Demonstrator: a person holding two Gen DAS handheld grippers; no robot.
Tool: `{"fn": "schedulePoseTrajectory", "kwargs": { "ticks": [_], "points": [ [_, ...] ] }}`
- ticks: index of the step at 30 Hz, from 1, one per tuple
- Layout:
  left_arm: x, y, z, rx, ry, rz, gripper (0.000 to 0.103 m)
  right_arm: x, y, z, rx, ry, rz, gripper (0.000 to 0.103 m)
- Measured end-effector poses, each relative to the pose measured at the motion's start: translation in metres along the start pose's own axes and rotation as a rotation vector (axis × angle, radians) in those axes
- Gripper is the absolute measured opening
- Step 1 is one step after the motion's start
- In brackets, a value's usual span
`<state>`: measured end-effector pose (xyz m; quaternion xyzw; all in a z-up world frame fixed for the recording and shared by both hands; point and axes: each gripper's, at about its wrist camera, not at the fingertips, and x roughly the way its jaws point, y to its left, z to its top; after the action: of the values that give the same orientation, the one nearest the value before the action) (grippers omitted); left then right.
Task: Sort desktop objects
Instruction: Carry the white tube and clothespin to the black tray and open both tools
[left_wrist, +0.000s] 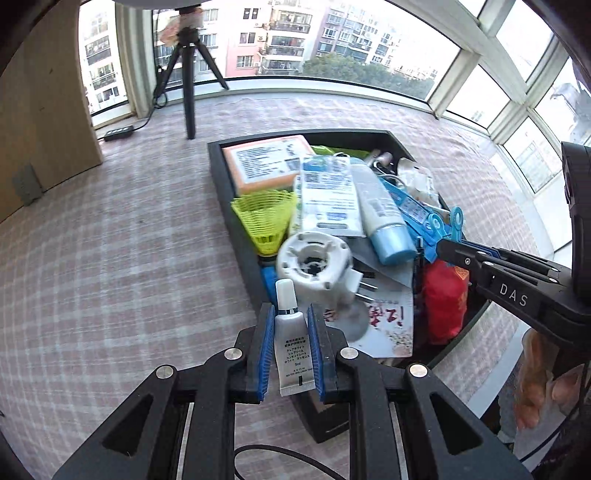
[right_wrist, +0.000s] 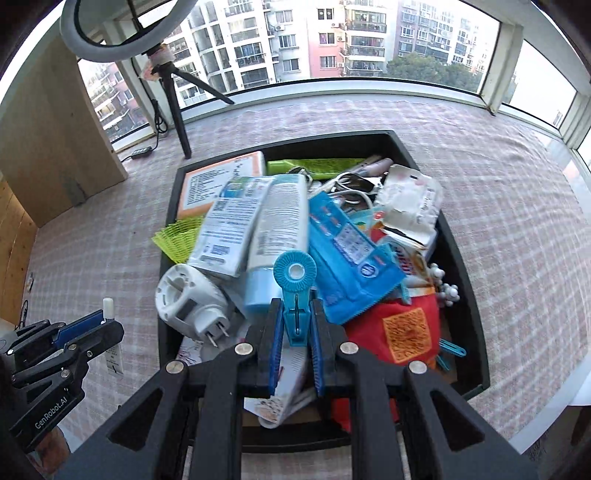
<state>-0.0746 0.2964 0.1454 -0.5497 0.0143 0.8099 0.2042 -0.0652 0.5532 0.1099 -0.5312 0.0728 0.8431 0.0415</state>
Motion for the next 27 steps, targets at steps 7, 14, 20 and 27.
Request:
{"fn": "schedulePoseTrajectory", "kwargs": {
  "ticks": [7, 14, 20, 27],
  "points": [
    [0.017, -0.067, -0.001, 0.096, 0.029, -0.035, 0.017, -0.013, -0.076, -0.021, 0.101, 0.011, -0.056, 0.014],
    [0.026, -0.091, 0.005, 0.117, 0.049, -0.021, 0.045, -0.013, -0.098, -0.022, 0.125, 0.025, -0.027, 0.024],
    [0.009, -0.085, 0.006, 0.131, -0.009, 0.011, 0.054, -0.023, -0.092, -0.018, 0.141, -0.015, -0.014, 0.046],
    [0.001, -0.047, 0.003, 0.067, -0.013, 0.037, 0.054, -0.02, -0.056, -0.011, 0.091, -0.013, 0.014, 0.046]
  ]
}}
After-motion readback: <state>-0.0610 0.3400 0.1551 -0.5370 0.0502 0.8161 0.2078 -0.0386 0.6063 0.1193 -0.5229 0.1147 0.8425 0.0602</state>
